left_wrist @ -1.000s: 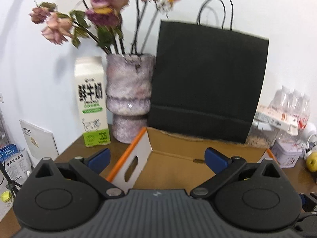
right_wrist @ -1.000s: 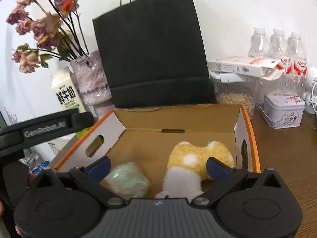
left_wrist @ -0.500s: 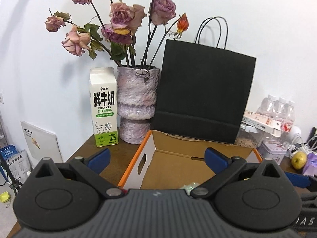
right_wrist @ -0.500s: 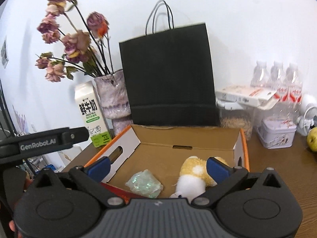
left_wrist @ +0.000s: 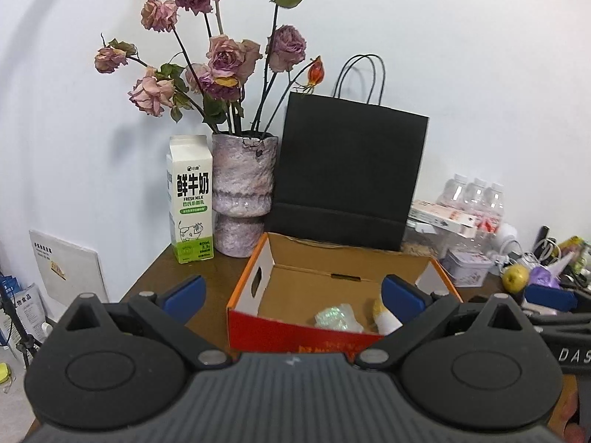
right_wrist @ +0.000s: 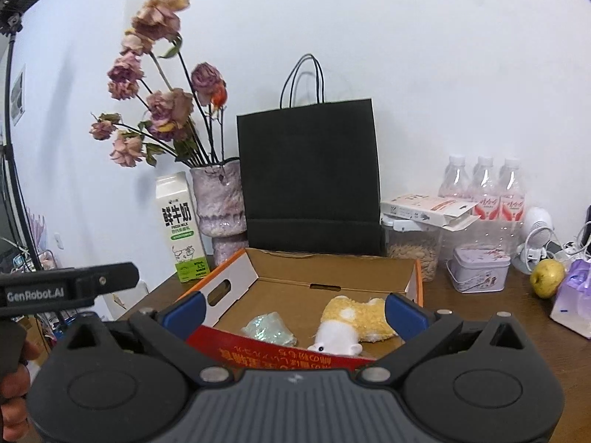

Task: Organize objects
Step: 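Open both grippers to drop the bag and plush toy into the box, then move both grippers back toward the remaining items on the table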

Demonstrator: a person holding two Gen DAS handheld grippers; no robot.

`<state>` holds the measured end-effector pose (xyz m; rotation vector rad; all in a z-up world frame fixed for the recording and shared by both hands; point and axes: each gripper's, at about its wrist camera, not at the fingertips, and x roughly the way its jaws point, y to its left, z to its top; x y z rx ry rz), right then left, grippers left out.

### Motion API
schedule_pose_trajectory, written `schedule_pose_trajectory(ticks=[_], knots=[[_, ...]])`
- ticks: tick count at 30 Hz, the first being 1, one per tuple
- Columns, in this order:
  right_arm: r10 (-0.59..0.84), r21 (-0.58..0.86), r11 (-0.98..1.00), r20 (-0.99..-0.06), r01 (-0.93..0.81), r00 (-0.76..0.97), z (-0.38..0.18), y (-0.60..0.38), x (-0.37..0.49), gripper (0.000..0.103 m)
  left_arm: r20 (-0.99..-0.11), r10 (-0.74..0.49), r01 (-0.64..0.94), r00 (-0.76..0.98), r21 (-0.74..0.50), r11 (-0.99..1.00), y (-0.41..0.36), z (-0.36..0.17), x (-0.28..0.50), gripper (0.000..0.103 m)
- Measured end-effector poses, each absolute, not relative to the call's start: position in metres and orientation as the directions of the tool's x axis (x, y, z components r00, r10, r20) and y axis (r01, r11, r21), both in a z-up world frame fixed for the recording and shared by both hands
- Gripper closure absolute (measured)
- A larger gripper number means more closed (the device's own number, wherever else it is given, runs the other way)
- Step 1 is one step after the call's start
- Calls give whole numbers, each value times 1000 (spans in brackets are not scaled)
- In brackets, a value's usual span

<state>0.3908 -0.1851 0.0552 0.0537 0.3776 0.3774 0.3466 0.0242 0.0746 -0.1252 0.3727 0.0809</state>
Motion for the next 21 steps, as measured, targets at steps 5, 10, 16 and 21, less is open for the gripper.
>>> schedule_pose_trajectory(ticks=[5,10,16,21], knots=[[374,111,927,-326,-358,868,62,-189,360,0,-352,27,-71,936,-115,991,26,76,319,0],[378,105,926,-308,-364,873,65,-190,330,0,-331,9,-46,944,-102,994,27,79,291,0],[375,110,927,-303,-358,876,59,-192,298,0,-315,-15,-7,949,-68,998,22,80,263,0],[368,107,930,-295,-352,882,59,-196,273,0,-299,-22,7,954,-52,999,19,80,240,0]])
